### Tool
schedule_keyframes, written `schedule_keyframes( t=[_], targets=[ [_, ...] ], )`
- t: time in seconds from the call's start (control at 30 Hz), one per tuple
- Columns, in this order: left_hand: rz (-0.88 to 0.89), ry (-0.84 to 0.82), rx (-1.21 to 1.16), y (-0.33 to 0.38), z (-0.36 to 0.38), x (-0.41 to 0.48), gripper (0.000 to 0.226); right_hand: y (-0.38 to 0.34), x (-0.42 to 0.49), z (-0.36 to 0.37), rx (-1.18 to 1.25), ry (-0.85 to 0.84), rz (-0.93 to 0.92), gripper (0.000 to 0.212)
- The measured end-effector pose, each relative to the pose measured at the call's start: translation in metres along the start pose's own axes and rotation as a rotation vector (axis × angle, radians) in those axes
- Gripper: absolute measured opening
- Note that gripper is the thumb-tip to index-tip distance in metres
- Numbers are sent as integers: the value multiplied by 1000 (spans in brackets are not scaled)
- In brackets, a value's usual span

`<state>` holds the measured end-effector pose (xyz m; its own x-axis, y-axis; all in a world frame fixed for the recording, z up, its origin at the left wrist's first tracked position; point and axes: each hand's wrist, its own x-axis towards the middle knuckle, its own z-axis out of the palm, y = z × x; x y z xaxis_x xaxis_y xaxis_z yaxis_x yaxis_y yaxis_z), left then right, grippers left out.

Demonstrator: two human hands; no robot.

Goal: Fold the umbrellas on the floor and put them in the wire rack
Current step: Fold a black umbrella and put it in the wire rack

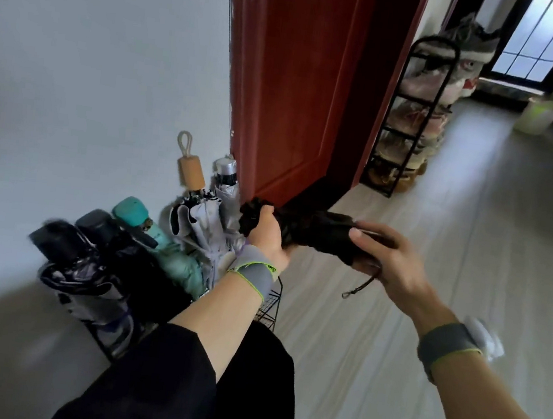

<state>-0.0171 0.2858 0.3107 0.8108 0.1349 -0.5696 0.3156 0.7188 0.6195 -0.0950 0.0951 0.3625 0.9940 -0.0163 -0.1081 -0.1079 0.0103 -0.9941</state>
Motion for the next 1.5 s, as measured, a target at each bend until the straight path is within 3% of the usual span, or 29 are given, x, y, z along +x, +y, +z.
schedule_keyframes(
  t=[0.07, 0.17, 0.23, 0.3, 0.37, 0.43, 0.53, 0.6, 0.7, 1.0, 1.2, 1.33, 1.5],
  targets=[
    [-13, -12, -122, 5, -11, 9, 44, 1, 3, 13, 204, 11, 10, 63],
    [-40, -37, -160, 1, -17, 3, 48, 7, 6, 50, 42, -32, -4, 43],
    [-90, -79, -108, -1, -23, -8, 54, 12, 15, 73, 73, 54, -39, 36],
    [-177, -157, 75, 3, -36, -22, 69, 9, 24, 88, 97, 177, -71, 33],
    [-222, -184, 417, 13, -55, -34, 84, 1, 32, 96, 27, 231, -117, 31],
    [-63, -157, 855, 21, -77, -39, 74, -6, 40, 105, -117, 249, -181, 32],
    [471, -24, 1468, 26, -111, -33, 33, -11, 53, 123, -319, 224, -193, 38],
    [588, 5, 1608, 25, -125, -27, 17, -11, 59, 138, -417, 196, -166, 51],
    [621, 22, 1772, 15, -128, -21, 20, -6, 66, 156, -513, 190, -169, 53],
    [762, 242, 1924, 12, -116, -2, 43, -10, 75, 181, -672, 222, -214, 43],
    [731, 90, 1952, 21, -111, 4, 49, -12, 77, 172, -790, 244, -231, 40],
    [665, 107, 1984, 24, -107, 11, 51, -3, 82, 174, -778, 229, -219, 41],
    [724, 152, 2026, 22, -106, 10, 44, -8, 90, 187, -804, 199, -252, 40]
  ],
)
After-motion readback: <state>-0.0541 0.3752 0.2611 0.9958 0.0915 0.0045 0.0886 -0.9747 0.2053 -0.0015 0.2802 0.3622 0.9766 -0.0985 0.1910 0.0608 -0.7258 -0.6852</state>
